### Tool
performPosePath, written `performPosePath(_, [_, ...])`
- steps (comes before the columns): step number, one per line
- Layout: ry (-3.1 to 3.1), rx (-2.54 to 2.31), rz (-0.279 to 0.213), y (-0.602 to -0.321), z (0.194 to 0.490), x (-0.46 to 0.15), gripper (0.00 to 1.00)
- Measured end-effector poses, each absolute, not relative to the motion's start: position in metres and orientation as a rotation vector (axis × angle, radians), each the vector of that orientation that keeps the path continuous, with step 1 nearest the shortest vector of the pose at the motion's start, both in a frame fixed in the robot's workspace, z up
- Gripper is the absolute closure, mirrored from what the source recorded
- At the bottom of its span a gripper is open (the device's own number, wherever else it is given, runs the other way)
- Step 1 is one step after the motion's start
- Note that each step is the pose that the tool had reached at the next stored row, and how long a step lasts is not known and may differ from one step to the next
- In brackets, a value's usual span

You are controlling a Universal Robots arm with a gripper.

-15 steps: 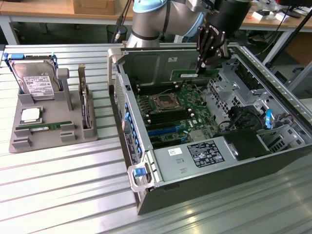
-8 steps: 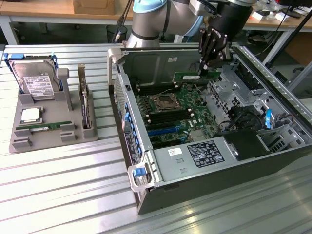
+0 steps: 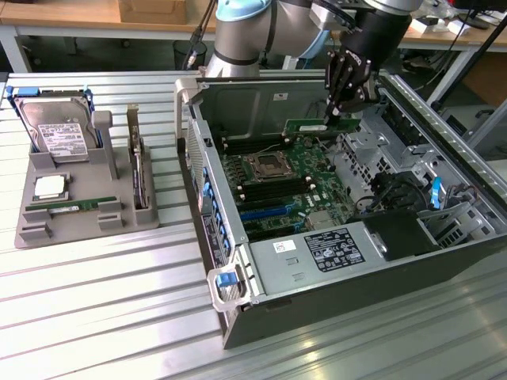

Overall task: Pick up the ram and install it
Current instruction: 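Insert the ram into the slot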

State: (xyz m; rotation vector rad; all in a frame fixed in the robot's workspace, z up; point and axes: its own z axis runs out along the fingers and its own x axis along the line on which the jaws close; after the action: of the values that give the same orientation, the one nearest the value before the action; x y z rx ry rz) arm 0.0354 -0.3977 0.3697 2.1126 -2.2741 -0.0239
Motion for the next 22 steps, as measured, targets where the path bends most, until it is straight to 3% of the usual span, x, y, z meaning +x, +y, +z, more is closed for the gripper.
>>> performPosePath(22, [-2.274, 2.113, -0.024, -0.398, 0.353, 0.047, 0.87])
